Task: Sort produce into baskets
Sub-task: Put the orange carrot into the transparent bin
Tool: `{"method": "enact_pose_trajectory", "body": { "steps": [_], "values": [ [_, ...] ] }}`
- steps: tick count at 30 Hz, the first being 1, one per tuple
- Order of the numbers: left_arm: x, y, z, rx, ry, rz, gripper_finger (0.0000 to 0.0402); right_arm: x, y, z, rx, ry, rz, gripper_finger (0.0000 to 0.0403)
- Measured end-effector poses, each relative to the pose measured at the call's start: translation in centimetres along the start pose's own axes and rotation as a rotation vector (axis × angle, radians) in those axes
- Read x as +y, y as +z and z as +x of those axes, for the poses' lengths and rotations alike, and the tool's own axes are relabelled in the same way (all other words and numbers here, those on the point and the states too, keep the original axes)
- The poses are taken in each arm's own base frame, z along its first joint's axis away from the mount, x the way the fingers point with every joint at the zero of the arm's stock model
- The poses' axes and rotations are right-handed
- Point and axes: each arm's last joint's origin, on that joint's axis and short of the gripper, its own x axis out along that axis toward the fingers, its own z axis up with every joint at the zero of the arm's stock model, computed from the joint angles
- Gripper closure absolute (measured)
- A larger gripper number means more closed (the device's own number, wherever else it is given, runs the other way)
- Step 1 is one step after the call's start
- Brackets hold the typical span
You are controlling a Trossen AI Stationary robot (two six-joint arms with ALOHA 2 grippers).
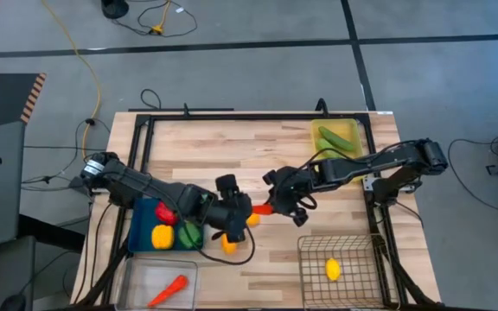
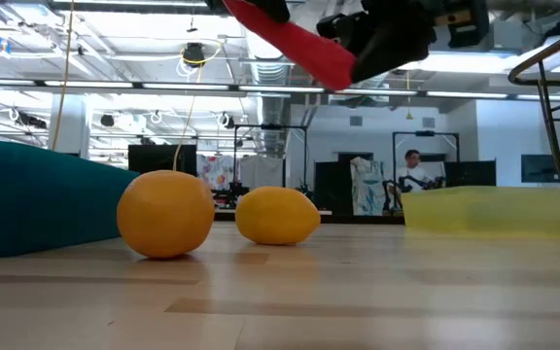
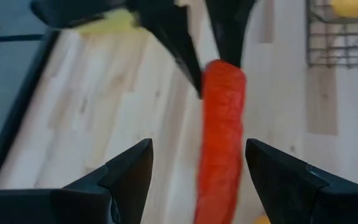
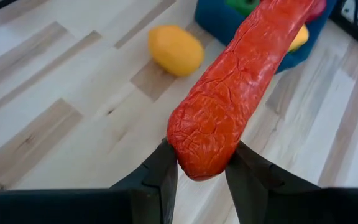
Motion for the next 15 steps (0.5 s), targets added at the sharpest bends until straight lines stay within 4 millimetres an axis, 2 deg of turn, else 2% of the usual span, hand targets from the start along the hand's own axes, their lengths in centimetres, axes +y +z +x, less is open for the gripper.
{"method": "enact_pose_trajectory", "body": {
  "steps": [8, 11, 15],
  "values": [
    [0.45, 0.11, 0.37, 0.025, -0.05, -0.014, 0.0167, -0.25, 0.4, -0.01, -0.041, -0.026, -0.008, 0.0258],
    [0.45, 0.11, 0.37, 0.025, -0.051, -0.013, 0.0194, -0.31, 0.5, -0.02, -0.051, -0.032, -0.01, 0.0258],
    [0.42, 0.1, 0.35, 0.026, -0.053, -0.012, 0.0252, -0.39, 0.63, -0.03, -0.065, -0.04, -0.015, 0.0257]
  ]
}}
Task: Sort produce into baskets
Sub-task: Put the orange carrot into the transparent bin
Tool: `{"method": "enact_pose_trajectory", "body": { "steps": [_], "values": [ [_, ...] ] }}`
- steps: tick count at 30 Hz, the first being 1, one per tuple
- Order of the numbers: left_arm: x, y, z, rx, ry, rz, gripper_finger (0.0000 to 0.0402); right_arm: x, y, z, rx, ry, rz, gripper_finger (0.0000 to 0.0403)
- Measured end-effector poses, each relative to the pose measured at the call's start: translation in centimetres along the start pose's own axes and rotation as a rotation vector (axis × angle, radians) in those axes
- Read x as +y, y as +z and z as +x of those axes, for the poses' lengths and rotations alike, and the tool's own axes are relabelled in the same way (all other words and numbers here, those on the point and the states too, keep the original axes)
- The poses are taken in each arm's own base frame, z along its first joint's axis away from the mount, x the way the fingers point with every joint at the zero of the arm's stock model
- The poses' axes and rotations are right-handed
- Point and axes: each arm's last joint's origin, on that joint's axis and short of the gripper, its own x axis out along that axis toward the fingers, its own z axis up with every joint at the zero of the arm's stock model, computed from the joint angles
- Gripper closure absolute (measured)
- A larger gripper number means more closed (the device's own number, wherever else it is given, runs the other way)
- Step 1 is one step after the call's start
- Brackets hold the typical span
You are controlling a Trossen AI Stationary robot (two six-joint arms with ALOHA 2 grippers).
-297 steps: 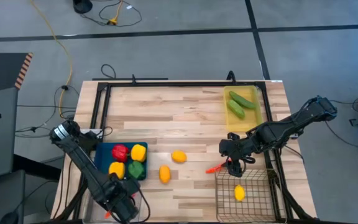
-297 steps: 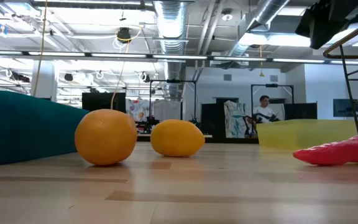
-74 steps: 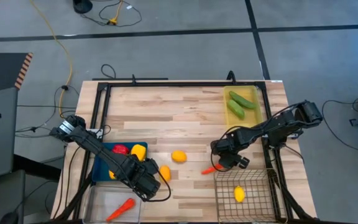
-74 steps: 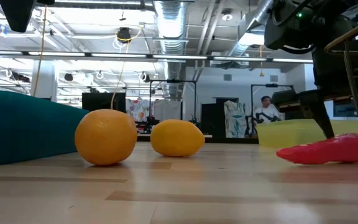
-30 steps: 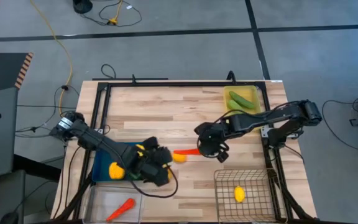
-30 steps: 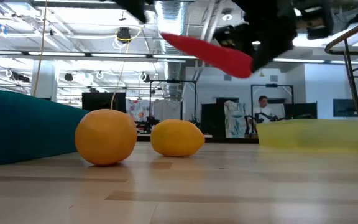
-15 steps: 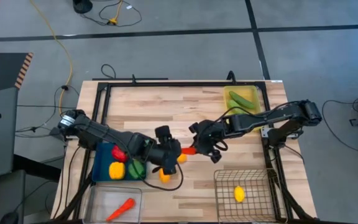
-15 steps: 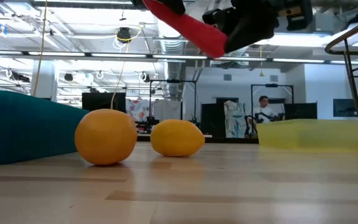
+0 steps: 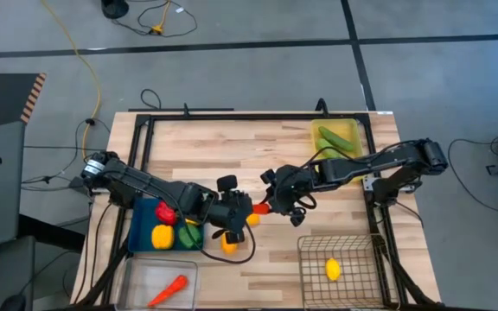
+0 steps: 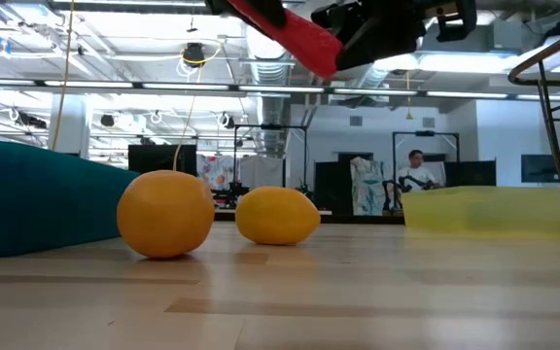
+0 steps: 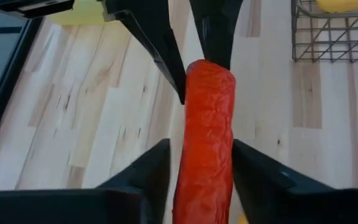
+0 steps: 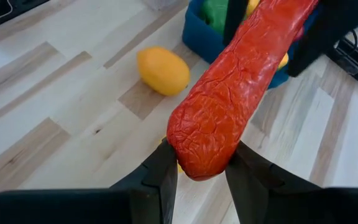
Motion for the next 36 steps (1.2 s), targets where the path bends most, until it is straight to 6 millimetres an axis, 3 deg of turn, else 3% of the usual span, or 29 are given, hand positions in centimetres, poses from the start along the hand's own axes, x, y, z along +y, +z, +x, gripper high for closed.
{"method": "enact_pose_trajectory", "body": {
  "steps": [6, 12, 15, 20, 25, 31, 36],
  "values": [
    [-0.1, 0.0, 0.0, 0.002, -0.008, 0.007, 0.0342, 0.0, 0.0, 0.0, 0.0, -0.001, -0.003, 0.0256],
    [-0.1, 0.0, 0.0, 0.002, -0.007, 0.024, 0.0343, 0.0, 0.0, 0.0, 0.001, 0.0, 0.0, 0.0249],
    [-0.1, 0.0, 0.0, 0.006, -0.021, 0.023, 0.0324, 0.0, 0.0, 0.0, 0.001, 0.001, 0.002, 0.0235],
    [-0.2, -0.1, 0.0, 0.033, -0.089, 0.007, 0.0306, 0.0, 0.0, 0.0, -0.002, 0.003, 0.05, 0.019],
    [-0.4, -0.3, 0.0, 0.07, -0.168, -0.016, 0.0324, 0.0, 0.1, 0.0, -0.007, 0.002, 0.073, 0.0146],
    [-0.5, -1.0, -0.9, 0.205, -0.305, -0.109, 0.0333, -0.1, 0.0, 0.0, -0.005, -0.005, 0.074, 0.0138],
    [-0.4, -2.1, -2.4, 0.434, -0.423, -0.225, 0.0323, -0.1, 0.0, 0.0, -0.003, -0.004, 0.074, 0.0137]
  ]
}}
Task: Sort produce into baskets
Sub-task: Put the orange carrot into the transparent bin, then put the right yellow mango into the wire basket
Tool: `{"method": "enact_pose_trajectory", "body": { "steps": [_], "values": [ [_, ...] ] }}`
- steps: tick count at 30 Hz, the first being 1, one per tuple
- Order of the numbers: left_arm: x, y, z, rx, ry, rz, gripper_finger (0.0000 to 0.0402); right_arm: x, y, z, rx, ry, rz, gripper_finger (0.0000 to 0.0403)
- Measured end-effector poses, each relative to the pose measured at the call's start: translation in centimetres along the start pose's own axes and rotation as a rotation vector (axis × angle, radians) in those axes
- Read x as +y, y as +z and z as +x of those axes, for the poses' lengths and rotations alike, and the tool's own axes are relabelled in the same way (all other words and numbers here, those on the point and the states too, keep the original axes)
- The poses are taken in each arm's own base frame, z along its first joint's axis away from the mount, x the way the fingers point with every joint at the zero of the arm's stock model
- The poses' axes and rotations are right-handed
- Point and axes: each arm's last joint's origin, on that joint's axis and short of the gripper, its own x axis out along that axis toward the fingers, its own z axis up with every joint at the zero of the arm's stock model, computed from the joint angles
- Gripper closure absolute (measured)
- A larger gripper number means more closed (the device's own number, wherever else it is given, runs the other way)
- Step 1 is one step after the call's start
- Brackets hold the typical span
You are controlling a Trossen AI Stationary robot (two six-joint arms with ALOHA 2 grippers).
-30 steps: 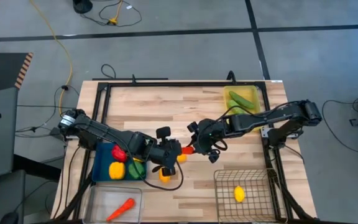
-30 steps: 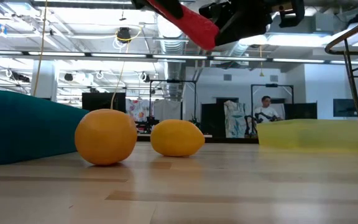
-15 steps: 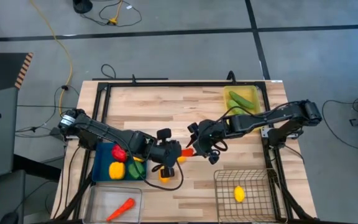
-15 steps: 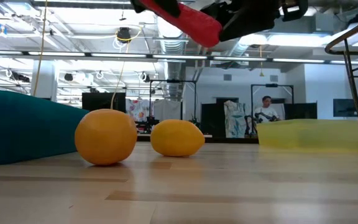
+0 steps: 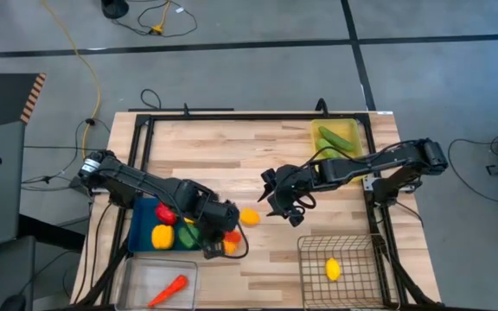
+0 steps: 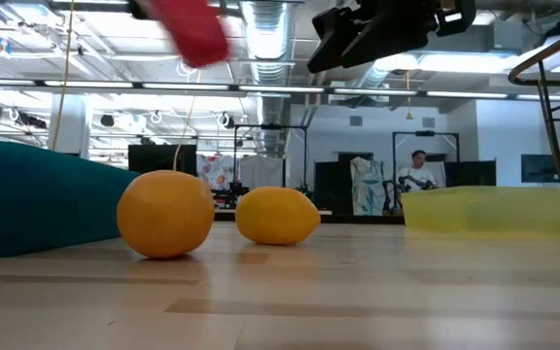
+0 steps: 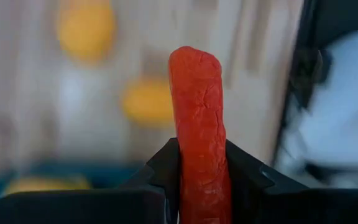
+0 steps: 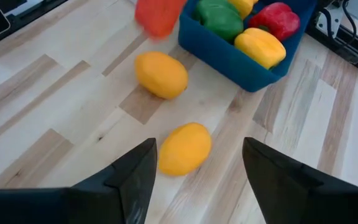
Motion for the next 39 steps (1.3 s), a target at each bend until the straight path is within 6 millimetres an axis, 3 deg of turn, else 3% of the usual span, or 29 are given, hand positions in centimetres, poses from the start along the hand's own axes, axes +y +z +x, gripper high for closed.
{"method": "enact_pose_trajectory", "body": {
  "steps": [6, 13, 20, 27, 36, 39],
  "values": [
    [-0.9, -2.5, -0.3, 0.332, -0.128, -0.247, 0.0321, 0.0, 0.0, 0.0, 0.004, 0.002, 0.0, 0.0137],
    [-3.1, -5.7, -0.4, 0.508, -0.077, -0.319, 0.032, 0.0, 0.0, 0.0, 0.004, 0.002, -0.001, 0.0137],
    [-5.8, -8.6, -0.2, 0.497, 0.025, -0.359, 0.032, 0.0, 0.0, 0.0, 0.004, 0.002, -0.002, 0.0137],
    [-6.7, -9.9, -0.1, 0.409, 0.128, -0.453, 0.031, 0.0, 0.0, 0.0, 0.003, 0.002, -0.002, 0.0137],
    [-6.6, -9.9, 0.1, 0.398, 0.154, -0.489, 0.0225, 0.0, 0.1, 0.0, -0.005, -0.002, 0.005, 0.0137],
    [-6.5, -9.9, 0.1, 0.397, 0.149, -0.462, 0.02, -0.2, 0.3, 0.1, -0.032, -0.032, 0.096, 0.0137]
  ]
}}
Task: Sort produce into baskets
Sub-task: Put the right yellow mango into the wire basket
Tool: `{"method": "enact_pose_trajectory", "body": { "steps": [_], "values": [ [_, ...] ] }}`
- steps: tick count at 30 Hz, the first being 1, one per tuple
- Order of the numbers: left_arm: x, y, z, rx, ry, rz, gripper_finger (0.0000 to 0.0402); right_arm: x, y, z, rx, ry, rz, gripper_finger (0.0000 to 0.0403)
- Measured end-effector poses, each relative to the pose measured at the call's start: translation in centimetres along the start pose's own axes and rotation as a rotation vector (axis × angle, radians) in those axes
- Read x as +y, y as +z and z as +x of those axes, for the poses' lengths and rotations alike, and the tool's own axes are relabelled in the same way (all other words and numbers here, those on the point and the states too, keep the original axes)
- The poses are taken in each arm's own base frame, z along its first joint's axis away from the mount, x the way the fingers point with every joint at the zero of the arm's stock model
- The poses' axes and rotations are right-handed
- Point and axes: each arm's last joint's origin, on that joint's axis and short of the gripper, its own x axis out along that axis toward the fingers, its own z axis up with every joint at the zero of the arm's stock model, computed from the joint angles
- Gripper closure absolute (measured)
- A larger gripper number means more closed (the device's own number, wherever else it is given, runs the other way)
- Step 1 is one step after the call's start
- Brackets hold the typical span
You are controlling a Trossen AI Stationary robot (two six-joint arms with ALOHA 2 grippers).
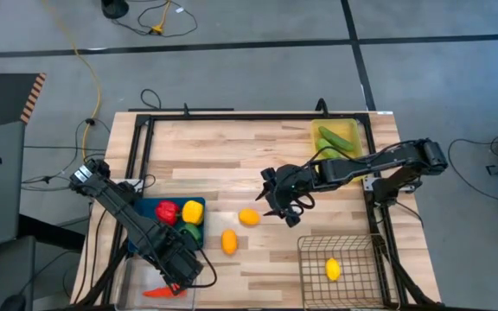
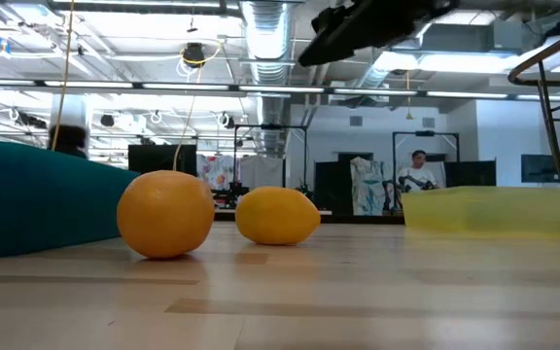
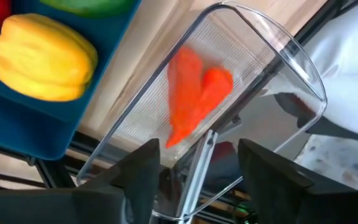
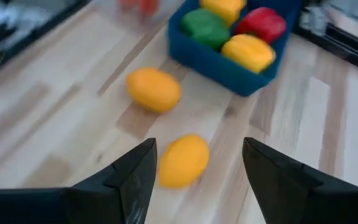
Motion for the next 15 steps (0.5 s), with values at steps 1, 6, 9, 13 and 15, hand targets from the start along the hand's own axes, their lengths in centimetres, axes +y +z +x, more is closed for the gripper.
{"method": "enact_pose_trajectory", "body": {
  "steps": [1, 6, 9, 13, 15],
  "values": [
    [0.0, 0.0, 0.0, 0.0, 0.0, 0.012, 0.0193, -0.1, 0.1, 0.2, -0.012, -0.018, 0.044, 0.0137],
    [0.0, 0.2, 0.0, -0.007, -0.001, 0.084, 0.018, -0.4, 0.0, 1.7, -0.018, -0.059, 0.223, 0.0137],
    [0.1, 0.3, 0.0, -0.042, 0.011, 0.111, 0.018, -0.3, -0.9, 3.5, 0.027, -0.054, 0.261, 0.0137],
    [0.1, 0.5, -0.1, -0.107, 0.031, 0.143, 0.018, -0.2, -2.0, 5.7, 0.07, -0.044, 0.27, 0.0137],
    [0.1, 0.6, -0.1, -0.133, 0.04, 0.156, 0.018, -0.2, -2.4, 6.4, 0.089, -0.043, 0.299, 0.0137]
  ]
}}
